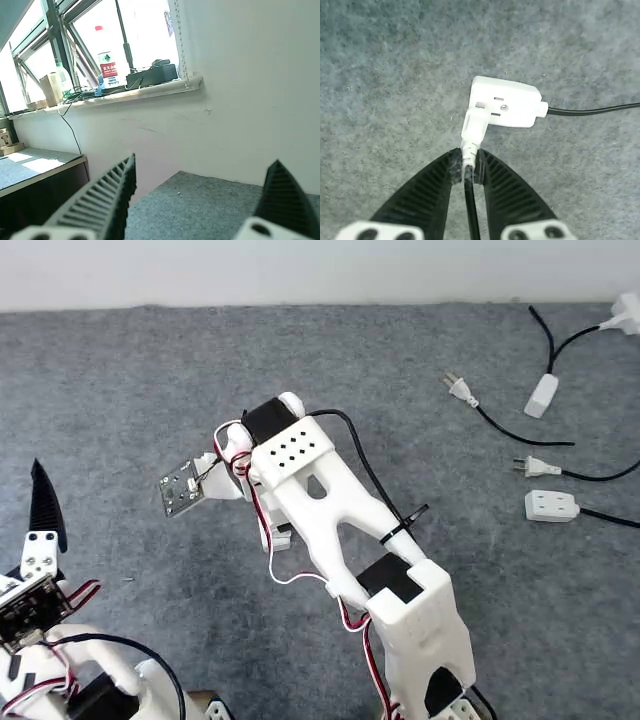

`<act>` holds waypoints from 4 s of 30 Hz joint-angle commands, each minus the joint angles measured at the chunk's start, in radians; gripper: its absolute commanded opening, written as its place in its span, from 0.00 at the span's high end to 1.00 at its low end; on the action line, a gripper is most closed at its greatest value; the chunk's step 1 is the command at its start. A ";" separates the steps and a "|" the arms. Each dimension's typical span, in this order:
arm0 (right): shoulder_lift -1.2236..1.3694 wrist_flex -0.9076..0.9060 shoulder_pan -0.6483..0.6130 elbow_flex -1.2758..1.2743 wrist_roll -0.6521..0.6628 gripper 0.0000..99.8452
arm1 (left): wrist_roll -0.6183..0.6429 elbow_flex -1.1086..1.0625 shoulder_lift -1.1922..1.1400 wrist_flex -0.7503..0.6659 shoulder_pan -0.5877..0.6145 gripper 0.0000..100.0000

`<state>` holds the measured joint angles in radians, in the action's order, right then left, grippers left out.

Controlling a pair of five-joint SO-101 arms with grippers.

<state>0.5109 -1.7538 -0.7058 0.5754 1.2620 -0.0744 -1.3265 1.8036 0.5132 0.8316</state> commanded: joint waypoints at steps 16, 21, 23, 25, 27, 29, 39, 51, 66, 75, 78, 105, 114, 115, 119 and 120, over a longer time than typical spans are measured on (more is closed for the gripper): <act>-0.059 0.045 -0.013 0.060 0.020 0.99 | 0.015 0.027 0.012 0.003 -0.003 0.60; -0.056 0.082 -0.004 0.060 0.020 0.99 | 0.015 0.027 0.012 0.003 -0.003 0.60; -0.041 0.073 -0.005 0.060 0.018 0.99 | 0.015 0.027 0.012 0.003 -0.003 0.60; -0.021 0.077 -0.004 0.060 0.018 0.99 | 0.015 0.027 0.012 0.003 -0.003 0.60; -0.004 0.071 -0.004 0.060 0.018 0.99 | 0.015 0.027 0.012 0.003 -0.003 0.60; 0.002 0.058 -0.008 0.061 0.018 0.99 | 0.015 0.027 0.012 0.003 -0.003 0.60; 0.007 -0.036 0.005 0.149 0.018 0.99 | 0.017 0.027 0.012 0.003 -0.003 0.60; 0.068 -0.038 0.007 0.153 0.018 0.99 | 0.017 0.025 0.012 0.005 -0.003 0.60; 0.096 -0.038 0.047 0.153 0.021 0.99 | 0.017 0.010 0.012 0.005 -0.003 0.60; 0.093 -0.038 0.054 0.153 0.021 0.99 | 0.017 0.008 0.012 0.003 -0.003 0.60; 0.090 -0.039 0.039 0.155 0.021 0.99 | 0.017 0.008 0.012 0.003 -0.003 0.60; -0.128 -0.045 0.002 0.153 -0.048 0.99 | 0.018 -0.002 0.012 0.046 -0.229 0.60; -0.288 -0.044 -0.059 0.153 -0.149 0.99 | 0.018 -0.004 0.012 0.141 -0.543 0.60; -0.300 -0.044 -0.065 0.153 -0.158 0.99 | 0.018 -0.004 0.012 0.152 -0.563 0.60; -0.343 -0.044 -0.096 0.153 -0.192 0.99 | 0.018 -0.007 0.012 0.183 -0.618 0.60; -0.355 -0.044 -0.102 0.153 -0.198 0.99 | 0.018 -0.007 0.012 0.184 -0.623 0.60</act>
<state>0.2378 -1.7568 -0.7856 0.6905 1.0932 -0.0713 -1.3495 1.8036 0.6820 0.2486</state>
